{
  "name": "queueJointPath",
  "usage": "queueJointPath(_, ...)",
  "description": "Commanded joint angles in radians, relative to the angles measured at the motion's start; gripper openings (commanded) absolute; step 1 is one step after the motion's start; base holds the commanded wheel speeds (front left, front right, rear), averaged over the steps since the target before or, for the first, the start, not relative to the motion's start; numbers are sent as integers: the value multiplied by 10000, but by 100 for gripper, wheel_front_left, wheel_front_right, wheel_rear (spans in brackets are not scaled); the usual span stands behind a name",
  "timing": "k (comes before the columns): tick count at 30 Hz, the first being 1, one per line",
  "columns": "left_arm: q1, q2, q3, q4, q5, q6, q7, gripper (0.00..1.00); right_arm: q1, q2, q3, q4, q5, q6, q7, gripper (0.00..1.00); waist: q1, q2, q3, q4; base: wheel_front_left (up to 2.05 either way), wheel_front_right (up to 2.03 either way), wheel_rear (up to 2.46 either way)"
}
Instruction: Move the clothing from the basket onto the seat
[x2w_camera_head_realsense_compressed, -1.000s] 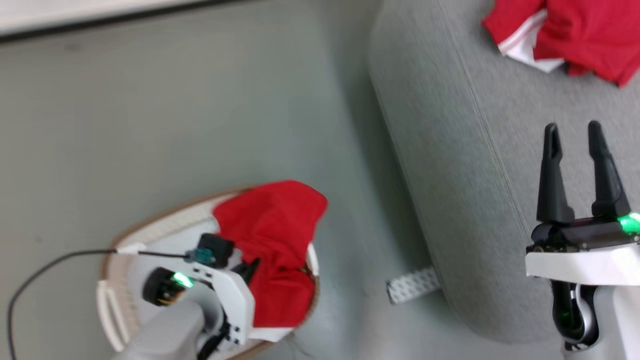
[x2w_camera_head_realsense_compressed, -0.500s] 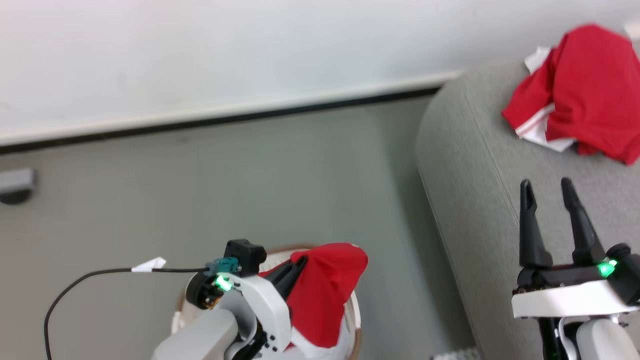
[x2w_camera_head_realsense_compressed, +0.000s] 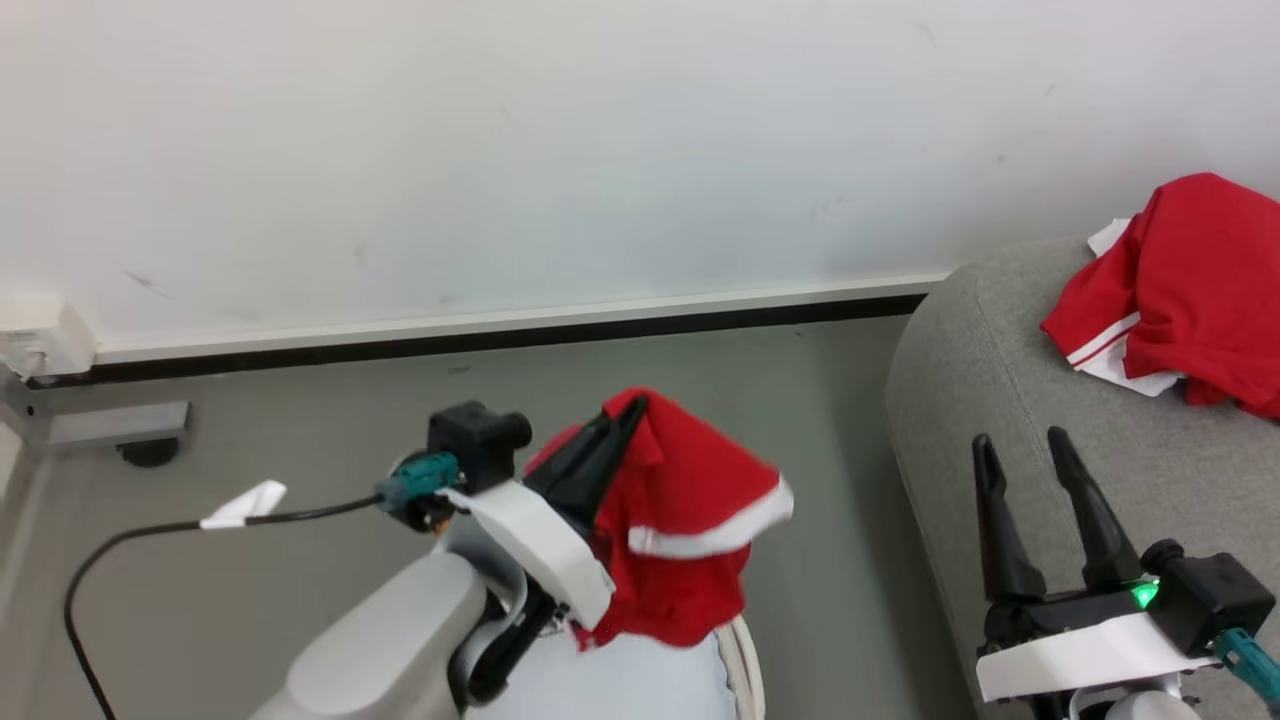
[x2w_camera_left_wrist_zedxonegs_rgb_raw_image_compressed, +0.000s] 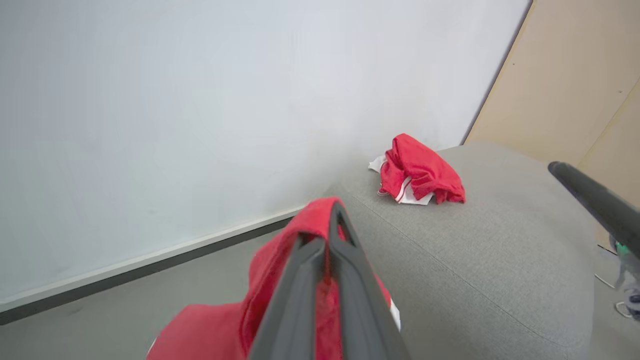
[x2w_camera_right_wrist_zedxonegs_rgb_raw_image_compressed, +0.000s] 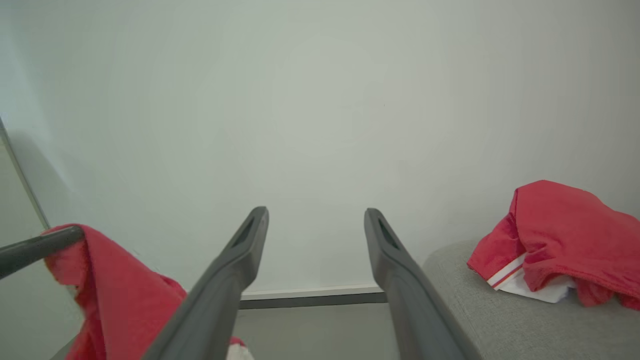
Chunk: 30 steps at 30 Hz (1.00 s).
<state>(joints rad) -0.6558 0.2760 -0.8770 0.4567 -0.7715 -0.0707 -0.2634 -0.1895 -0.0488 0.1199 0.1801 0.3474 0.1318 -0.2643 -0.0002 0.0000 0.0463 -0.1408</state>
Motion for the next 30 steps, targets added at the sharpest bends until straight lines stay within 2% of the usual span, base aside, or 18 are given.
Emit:
queueJointPath(1,-76,132,165,-315,94,97,-15,0,140,-30,90,37,74,-22,0,100,2,0,-86,66,0,0,0)
queueJointPath(9,-310,561,824,-2070,307,716,13,0,223,-28,677,149,455,-22,0,100,2,0,-295,87,0,0,0)
queueJointPath(18,-589,884,1046,-3341,465,1289,387,0,173,-30,1148,287,592,-22,0,100,2,0,-441,99,0,0,0)
queueJointPath(24,-466,988,1048,-3697,431,1493,555,0,110,-31,1564,361,699,-22,0,100,2,0,-480,89,0,0,0)
queueJointPath(30,-375,926,958,-3781,361,1501,558,0,-92,-30,2124,625,623,-23,0,100,2,0,-452,119,0,0,0)
